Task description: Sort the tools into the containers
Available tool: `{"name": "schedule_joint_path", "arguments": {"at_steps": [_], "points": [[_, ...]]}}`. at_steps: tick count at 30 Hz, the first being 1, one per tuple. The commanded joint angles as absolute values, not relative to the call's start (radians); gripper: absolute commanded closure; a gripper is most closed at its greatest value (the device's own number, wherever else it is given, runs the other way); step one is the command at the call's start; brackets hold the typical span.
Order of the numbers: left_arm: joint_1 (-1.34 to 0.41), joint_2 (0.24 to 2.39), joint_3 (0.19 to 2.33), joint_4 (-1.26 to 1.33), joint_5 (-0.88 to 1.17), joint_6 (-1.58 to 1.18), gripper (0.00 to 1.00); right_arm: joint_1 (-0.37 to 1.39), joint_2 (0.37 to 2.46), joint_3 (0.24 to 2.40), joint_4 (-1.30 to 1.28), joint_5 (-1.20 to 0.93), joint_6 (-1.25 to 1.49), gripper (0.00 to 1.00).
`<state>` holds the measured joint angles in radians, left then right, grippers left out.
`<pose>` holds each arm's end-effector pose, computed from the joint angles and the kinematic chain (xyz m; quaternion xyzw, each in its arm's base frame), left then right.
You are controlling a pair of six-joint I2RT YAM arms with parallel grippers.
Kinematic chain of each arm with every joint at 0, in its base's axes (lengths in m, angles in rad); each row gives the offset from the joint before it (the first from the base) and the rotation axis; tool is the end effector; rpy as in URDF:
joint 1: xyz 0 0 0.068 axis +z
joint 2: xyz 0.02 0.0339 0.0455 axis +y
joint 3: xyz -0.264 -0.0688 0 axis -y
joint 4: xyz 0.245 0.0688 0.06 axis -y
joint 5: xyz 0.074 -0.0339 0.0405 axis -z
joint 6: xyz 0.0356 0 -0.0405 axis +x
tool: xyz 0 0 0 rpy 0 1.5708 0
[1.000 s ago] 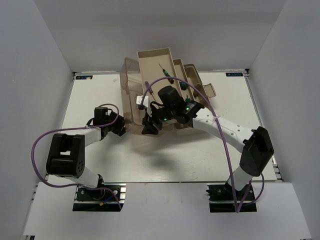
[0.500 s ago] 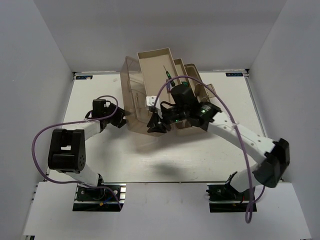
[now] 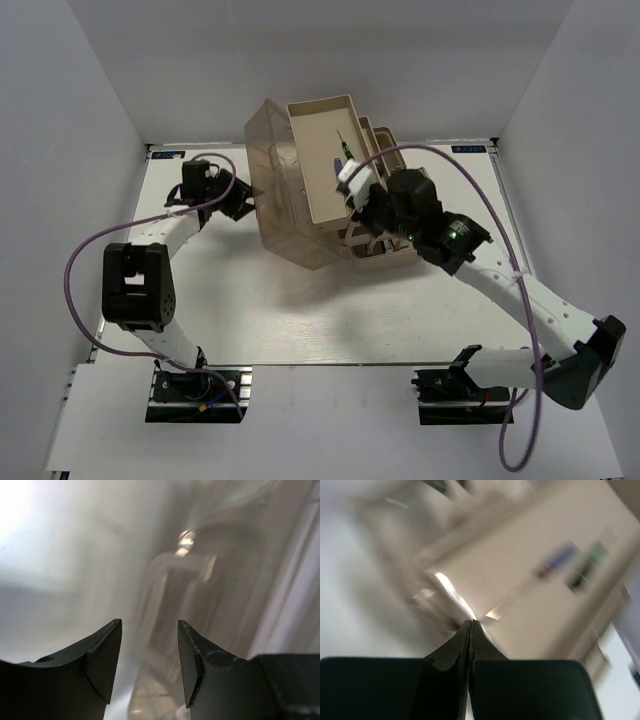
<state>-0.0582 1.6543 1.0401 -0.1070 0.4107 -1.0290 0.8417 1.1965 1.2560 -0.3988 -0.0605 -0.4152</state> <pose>0.3555 -0.0349 0.2140 -0.3418 0.8282 -0.3677 0.2492 0.1768 0.2011 0.3972 -0.4938 0.6498 0.1463 0.5590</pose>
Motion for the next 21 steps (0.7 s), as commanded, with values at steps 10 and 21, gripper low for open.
{"name": "schedule_joint_path", "arguments": {"at_steps": [10,21], "points": [[-0.129,1.802,1.514,-0.215,0.508,-0.948,0.41,0.384,1.252,1.327,-0.577,0.315,-0.193,1.0],[-0.228,1.979,1.819,-0.284,0.581,-0.948,0.41,0.1,1.524,1.327,-0.675,-0.147,-0.14,1.0]]}}
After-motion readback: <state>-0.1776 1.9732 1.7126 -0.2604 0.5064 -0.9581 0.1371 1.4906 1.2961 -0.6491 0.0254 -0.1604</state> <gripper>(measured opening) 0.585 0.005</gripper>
